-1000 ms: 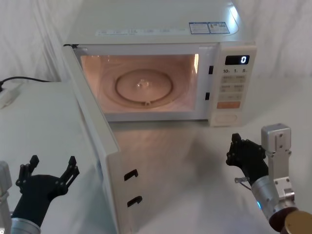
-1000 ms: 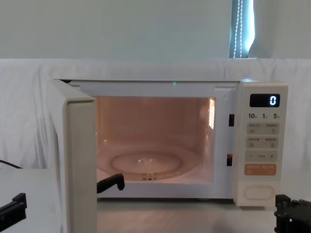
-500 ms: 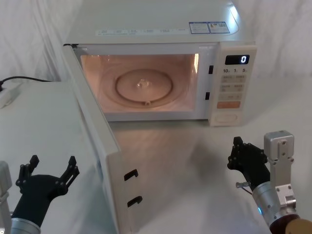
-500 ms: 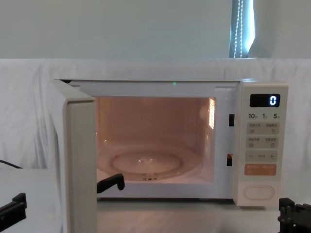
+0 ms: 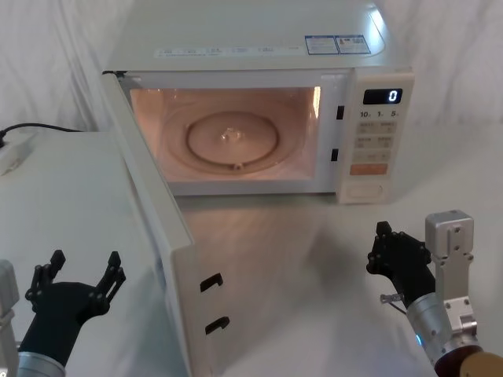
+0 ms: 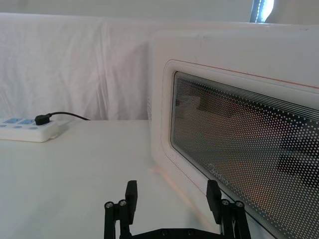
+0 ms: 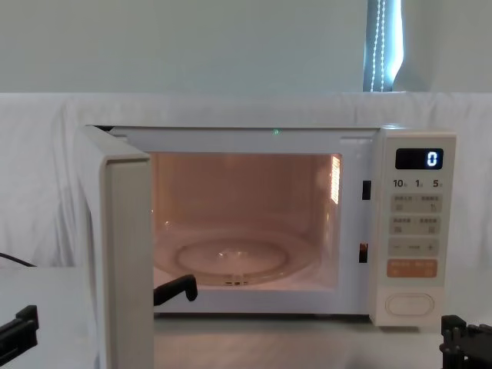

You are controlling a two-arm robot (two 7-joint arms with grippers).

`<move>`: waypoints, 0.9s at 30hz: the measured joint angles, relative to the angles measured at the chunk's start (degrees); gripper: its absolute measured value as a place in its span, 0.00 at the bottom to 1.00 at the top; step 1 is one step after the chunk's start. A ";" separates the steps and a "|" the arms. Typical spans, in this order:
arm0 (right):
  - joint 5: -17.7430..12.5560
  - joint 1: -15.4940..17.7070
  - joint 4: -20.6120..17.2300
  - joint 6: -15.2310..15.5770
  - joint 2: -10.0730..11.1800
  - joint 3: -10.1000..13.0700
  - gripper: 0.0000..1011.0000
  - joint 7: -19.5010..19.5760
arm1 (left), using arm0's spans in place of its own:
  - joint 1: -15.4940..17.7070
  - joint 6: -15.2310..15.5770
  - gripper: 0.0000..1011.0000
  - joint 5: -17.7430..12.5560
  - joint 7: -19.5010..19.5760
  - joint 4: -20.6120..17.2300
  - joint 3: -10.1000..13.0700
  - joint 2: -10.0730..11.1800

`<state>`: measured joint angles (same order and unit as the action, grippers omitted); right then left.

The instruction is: Press the button to open the microwave door with one hand; close the microwave door with the other hand.

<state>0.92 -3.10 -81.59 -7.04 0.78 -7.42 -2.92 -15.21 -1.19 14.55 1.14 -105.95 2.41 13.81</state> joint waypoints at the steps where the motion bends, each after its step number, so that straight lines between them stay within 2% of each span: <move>1: -0.01 0.00 0.01 0.04 0.00 0.00 0.00 0.00 | 0.00 0.00 0.90 0.00 0.00 0.00 0.00 0.00; 6: -0.03 -0.03 0.02 0.09 0.00 0.00 0.00 -0.02 | 0.00 0.00 0.75 0.00 0.00 0.00 0.00 0.00; 8: -0.04 -0.04 0.02 0.11 -0.01 0.00 0.00 -0.03 | 0.00 0.00 0.73 0.00 0.00 0.00 0.00 0.00; 9: -0.04 -0.04 0.02 0.11 0.00 0.00 0.00 -0.03 | 0.00 0.00 0.66 0.00 0.00 0.00 0.00 0.00; 10: -0.04 -0.04 0.02 0.12 0.00 0.00 0.00 -0.03 | 0.00 0.00 0.66 0.00 0.00 0.00 0.00 0.00; 16: -0.08 -0.06 0.02 0.16 0.00 0.00 0.00 -0.05 | 0.00 0.00 0.47 0.00 0.00 0.00 0.00 0.00; 19: -0.09 -0.06 0.02 0.18 0.00 0.00 0.00 -0.06 | 0.00 0.00 0.33 0.00 0.00 0.00 0.00 0.00; 22: -0.10 -0.06 0.02 0.19 0.00 0.00 0.00 -0.06 | 0.00 0.00 0.27 0.00 0.00 0.00 0.00 0.00; 23: -0.10 -0.06 0.02 0.20 0.00 0.00 0.00 -0.06 | 0.00 0.00 0.21 0.00 0.00 0.00 0.00 0.00; 25: -0.10 -0.06 0.02 0.21 -0.01 0.00 0.00 -0.06 | 0.00 0.00 0.18 0.00 0.00 0.00 0.00 0.00; 27: -0.10 -0.06 0.02 0.22 0.00 -0.01 0.00 -0.06 | 0.00 0.00 0.10 0.00 0.00 0.00 0.00 0.00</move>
<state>0.82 -3.15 -81.57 -6.82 0.77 -7.43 -2.98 -15.21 -1.19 14.54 1.14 -105.95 2.41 13.81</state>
